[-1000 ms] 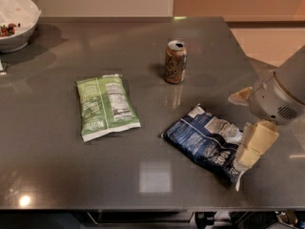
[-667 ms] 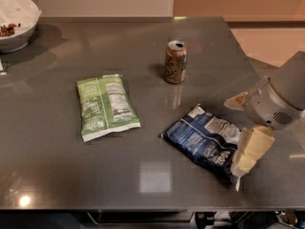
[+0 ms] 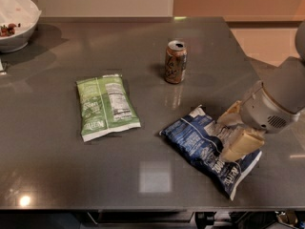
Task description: Move blue chip bag near orange can
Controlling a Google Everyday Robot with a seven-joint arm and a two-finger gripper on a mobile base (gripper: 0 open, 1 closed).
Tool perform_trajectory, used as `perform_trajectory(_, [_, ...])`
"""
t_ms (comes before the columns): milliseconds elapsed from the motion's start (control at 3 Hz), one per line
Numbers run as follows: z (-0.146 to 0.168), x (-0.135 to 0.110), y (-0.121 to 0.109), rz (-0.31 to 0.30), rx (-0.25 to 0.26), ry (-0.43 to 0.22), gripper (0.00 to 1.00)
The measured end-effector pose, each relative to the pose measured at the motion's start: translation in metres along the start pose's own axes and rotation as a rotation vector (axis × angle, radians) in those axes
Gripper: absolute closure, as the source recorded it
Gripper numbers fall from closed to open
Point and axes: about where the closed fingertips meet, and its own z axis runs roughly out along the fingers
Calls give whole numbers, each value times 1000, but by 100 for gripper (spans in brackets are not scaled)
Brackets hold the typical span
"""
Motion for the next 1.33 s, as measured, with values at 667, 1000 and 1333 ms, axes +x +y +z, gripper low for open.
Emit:
perform_trajectory(667, [-16, -2, -17, 11, 41, 40, 87])
perform_trajectory(1000, [-29, 1, -37, 25, 89, 75, 100])
perform_trajectory(1333, [-36, 7, -63, 47, 125, 110, 100])
